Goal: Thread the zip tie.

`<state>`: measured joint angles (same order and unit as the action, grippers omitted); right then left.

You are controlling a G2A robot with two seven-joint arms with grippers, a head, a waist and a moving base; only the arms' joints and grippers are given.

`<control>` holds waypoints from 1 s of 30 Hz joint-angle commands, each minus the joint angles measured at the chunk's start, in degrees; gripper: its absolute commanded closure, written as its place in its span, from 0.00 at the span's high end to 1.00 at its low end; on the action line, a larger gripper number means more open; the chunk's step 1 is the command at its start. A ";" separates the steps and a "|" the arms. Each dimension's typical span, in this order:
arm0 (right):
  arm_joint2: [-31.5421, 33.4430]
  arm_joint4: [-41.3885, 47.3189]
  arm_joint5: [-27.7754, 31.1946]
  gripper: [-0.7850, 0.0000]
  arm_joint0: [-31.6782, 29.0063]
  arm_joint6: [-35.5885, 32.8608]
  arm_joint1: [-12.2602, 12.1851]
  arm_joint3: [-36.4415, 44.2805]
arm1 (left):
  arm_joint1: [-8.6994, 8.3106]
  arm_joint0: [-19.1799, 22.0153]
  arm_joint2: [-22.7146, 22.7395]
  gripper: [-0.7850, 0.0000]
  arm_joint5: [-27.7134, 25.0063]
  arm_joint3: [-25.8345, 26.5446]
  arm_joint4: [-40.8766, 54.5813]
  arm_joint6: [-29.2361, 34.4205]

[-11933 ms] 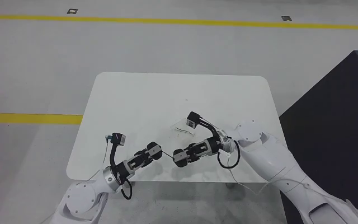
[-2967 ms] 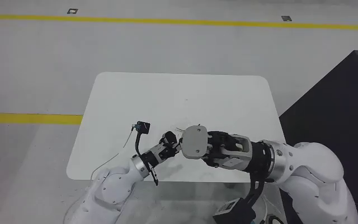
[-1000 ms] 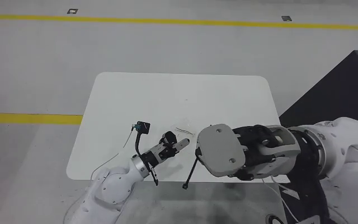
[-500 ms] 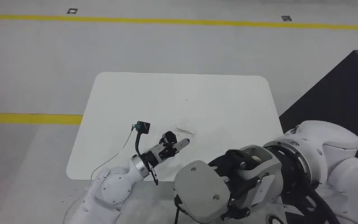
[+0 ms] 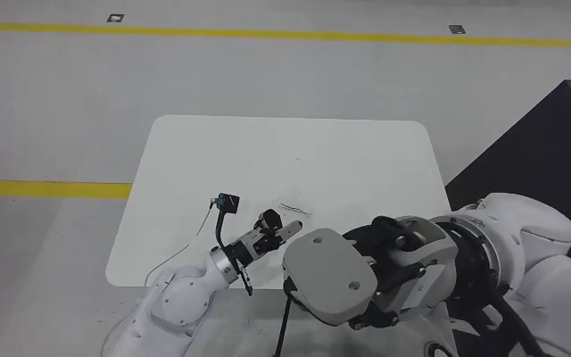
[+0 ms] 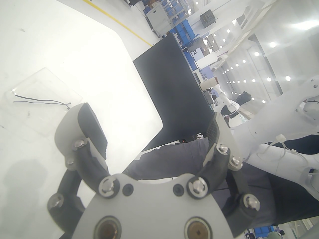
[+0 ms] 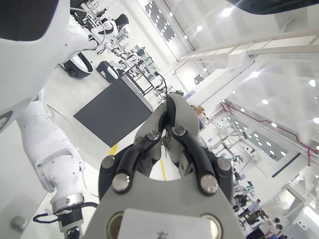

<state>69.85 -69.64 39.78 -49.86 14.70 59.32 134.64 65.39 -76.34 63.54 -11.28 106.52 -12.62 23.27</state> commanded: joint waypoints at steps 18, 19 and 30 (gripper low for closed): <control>3.91 -11.69 -0.45 0.00 0.55 4.96 0.07 0.00 | 0.00 0.00 0.00 1.00 0.00 0.00 0.00 0.00; 4.06 -11.83 -0.23 0.00 0.56 5.06 0.05 0.00 | 0.00 0.00 0.00 1.00 0.00 0.00 0.00 0.00; 2.86 -7.38 8.01 0.00 0.23 1.88 -0.26 -1.54 | 0.00 0.00 0.00 1.00 0.00 0.00 0.00 0.00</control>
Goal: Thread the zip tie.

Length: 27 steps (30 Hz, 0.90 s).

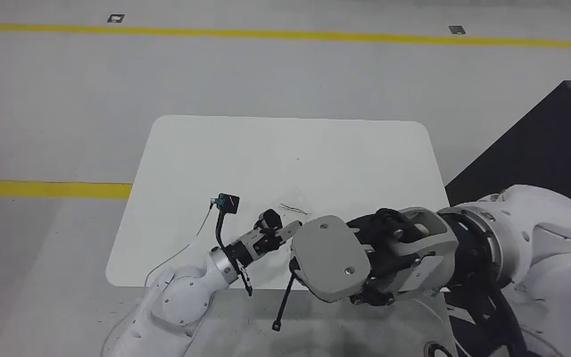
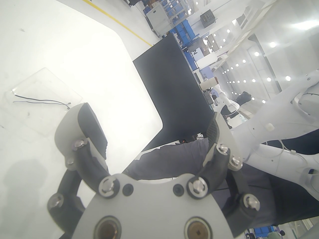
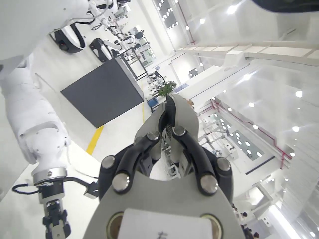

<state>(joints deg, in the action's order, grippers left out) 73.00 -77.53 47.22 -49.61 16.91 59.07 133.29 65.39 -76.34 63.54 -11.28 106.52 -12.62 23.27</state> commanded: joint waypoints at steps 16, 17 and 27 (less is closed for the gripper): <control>1.40 -6.41 -4.13 0.00 -4.91 -5.43 -0.33 1.35 | 0.00 0.00 0.00 1.00 0.00 0.00 0.00 0.00; 2.07 -8.20 -5.68 0.00 -7.23 -5.06 -0.43 1.35 | 0.00 0.00 0.00 1.00 0.00 0.00 0.00 0.00; 17.21 -10.08 -12.67 0.00 -26.29 -4.22 -1.49 -16.06 | 0.00 0.00 0.00 1.00 0.00 0.00 0.00 0.00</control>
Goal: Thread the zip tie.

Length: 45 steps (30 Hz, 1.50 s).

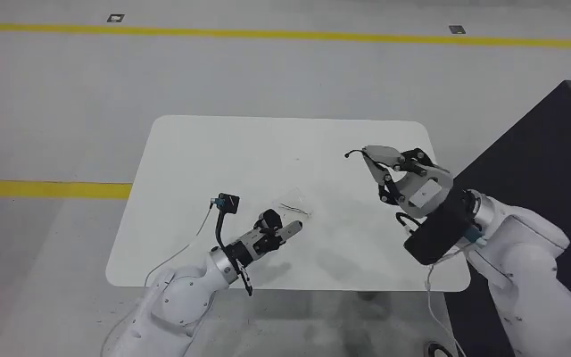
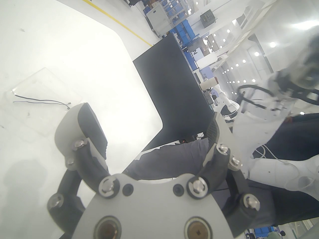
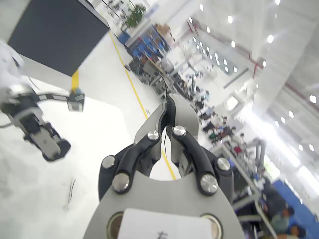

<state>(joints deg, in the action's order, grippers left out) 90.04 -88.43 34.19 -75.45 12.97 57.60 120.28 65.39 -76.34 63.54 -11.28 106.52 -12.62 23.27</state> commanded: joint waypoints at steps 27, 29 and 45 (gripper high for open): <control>-5.84 -8.76 -3.57 0.00 9.05 3.03 0.18 -27.08 | 0.00 0.00 0.00 1.00 0.00 0.00 0.00 0.00; -5.84 -8.76 -3.57 0.00 9.05 3.03 0.18 -27.08 | 0.01 -0.02 -0.25 1.00 -0.37 0.21 -0.06 0.24; -5.84 -8.76 -3.57 0.00 9.05 3.03 0.18 -27.08 | 3.72 20.55 -12.29 1.00 10.42 -10.67 -27.72 -1.05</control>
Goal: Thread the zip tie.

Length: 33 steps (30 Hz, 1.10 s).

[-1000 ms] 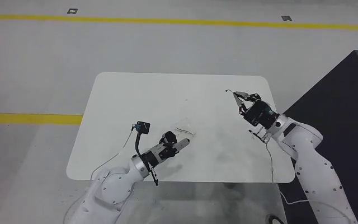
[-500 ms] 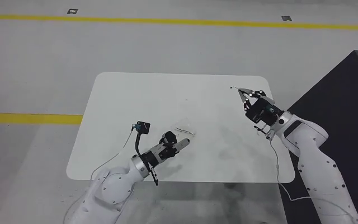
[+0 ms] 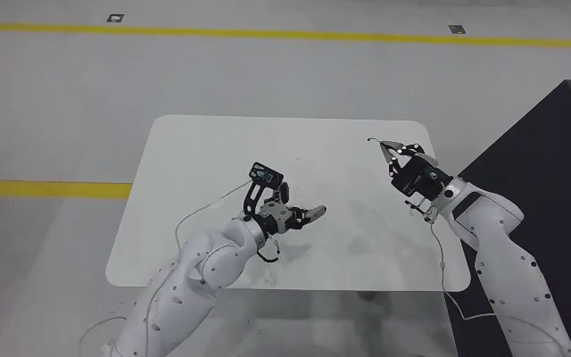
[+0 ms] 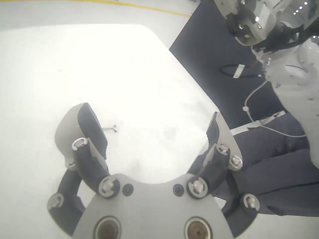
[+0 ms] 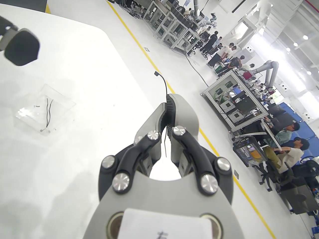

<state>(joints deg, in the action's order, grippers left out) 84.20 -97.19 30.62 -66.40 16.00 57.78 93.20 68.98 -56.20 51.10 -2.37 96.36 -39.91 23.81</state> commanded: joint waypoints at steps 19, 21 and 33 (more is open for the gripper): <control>0.00 0.00 0.00 0.00 0.00 0.00 0.00 0.00 | 2.22 11.61 -10.27 1.00 -1.87 -6.24 -23.80 17.55; 0.00 0.00 0.00 0.00 0.00 0.00 0.00 0.00 | 3.27 15.35 -11.73 1.00 -3.69 -9.76 -23.07 21.57; 0.00 0.00 0.00 0.00 0.00 0.00 0.00 0.00 | 6.32 23.02 -12.61 1.00 -6.97 -20.16 -9.04 29.83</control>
<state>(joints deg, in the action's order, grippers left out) 84.20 -97.19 30.62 -66.40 16.00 57.78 93.20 75.30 -33.19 38.49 -9.31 76.23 -49.01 53.60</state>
